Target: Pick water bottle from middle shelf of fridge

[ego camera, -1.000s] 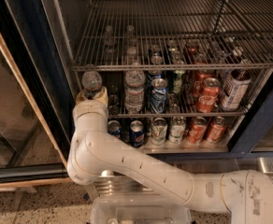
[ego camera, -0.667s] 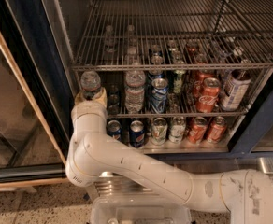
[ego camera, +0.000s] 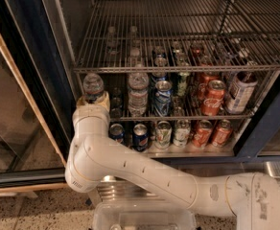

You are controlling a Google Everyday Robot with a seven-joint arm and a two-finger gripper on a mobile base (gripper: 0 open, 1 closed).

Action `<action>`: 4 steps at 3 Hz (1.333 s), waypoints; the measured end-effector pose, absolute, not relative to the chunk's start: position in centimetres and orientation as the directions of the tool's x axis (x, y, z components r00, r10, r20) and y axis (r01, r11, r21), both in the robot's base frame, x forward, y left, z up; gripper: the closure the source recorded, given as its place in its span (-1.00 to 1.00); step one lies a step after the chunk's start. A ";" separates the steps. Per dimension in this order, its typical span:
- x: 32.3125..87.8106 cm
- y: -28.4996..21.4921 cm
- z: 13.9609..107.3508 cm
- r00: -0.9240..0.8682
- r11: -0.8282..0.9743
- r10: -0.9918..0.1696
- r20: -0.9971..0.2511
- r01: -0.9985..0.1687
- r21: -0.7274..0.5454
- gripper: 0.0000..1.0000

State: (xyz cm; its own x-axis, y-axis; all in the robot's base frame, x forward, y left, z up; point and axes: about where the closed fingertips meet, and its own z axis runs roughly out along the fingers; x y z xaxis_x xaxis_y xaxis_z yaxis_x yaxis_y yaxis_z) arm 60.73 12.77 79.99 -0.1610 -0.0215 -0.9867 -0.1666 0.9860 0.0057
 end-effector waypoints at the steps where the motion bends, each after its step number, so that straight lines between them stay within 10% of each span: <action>1: 60.5 12.2 79.5 -0.210 0.989 -0.015 -0.978 -0.149 0.017 1.00; 4: 58.3 12.3 79.2 -0.262 0.989 0.001 -0.965 -0.144 0.040 1.00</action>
Offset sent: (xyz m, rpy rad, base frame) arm -0.0172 -0.0138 -0.0138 0.0027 0.1295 -0.0476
